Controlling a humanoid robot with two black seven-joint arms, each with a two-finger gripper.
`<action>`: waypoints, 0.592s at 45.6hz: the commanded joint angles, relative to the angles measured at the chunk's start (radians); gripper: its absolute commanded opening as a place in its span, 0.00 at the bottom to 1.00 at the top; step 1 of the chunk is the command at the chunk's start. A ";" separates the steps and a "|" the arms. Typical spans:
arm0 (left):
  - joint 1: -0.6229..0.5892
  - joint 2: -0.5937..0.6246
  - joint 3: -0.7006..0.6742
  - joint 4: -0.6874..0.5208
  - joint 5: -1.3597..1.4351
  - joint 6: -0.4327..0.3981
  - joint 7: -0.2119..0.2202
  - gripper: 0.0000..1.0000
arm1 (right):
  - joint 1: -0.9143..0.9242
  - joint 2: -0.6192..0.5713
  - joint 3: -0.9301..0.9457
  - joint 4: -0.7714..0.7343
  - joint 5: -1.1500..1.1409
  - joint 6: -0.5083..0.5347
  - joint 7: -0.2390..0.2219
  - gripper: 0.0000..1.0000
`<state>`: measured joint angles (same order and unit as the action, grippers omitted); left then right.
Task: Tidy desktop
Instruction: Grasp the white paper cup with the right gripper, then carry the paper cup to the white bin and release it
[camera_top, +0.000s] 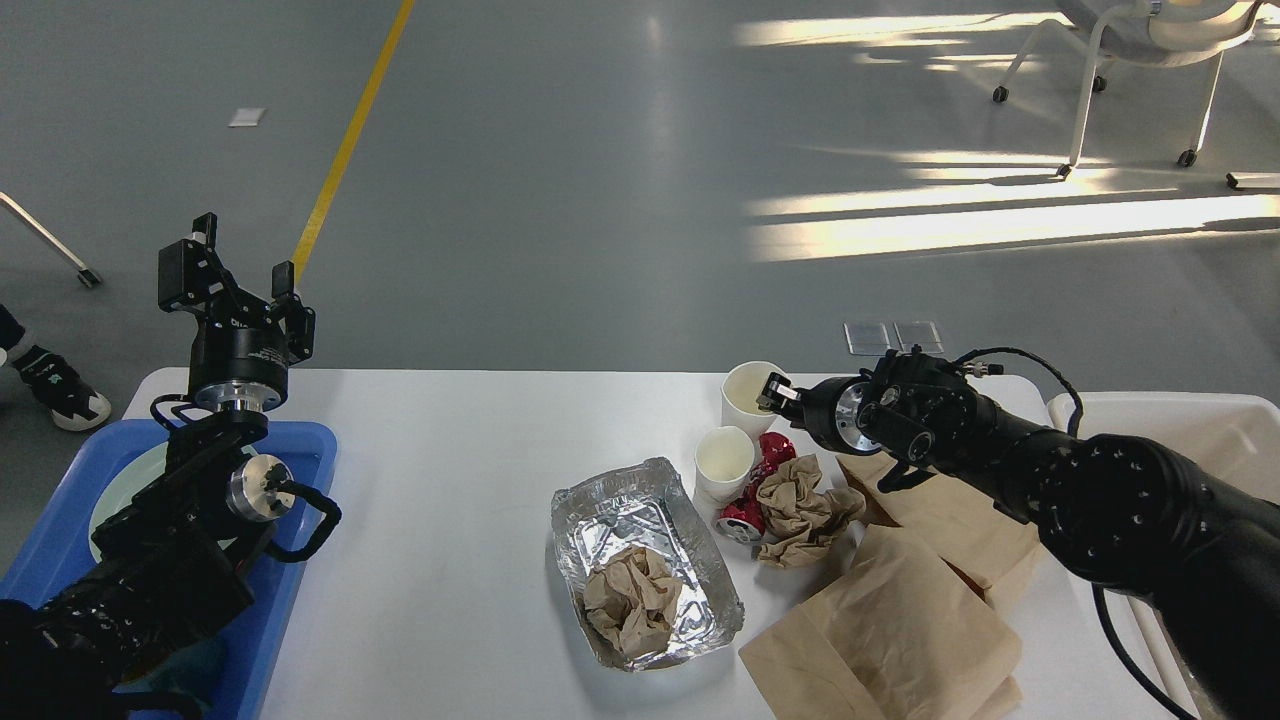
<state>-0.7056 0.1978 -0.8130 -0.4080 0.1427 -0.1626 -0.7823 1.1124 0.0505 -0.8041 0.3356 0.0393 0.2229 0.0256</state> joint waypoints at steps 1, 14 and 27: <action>0.000 0.000 0.000 0.000 0.000 0.000 0.000 0.97 | 0.001 0.000 0.006 0.003 0.002 0.006 -0.027 0.00; 0.000 0.000 0.000 0.000 0.000 0.000 0.000 0.97 | 0.102 -0.017 0.042 0.032 0.002 0.059 -0.029 0.00; 0.000 0.000 0.000 0.000 0.000 0.000 0.000 0.97 | 0.398 -0.211 0.051 0.229 0.004 0.245 -0.027 0.00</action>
<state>-0.7056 0.1978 -0.8130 -0.4080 0.1427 -0.1626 -0.7823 1.3803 -0.0699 -0.7565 0.4754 0.0425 0.3964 -0.0032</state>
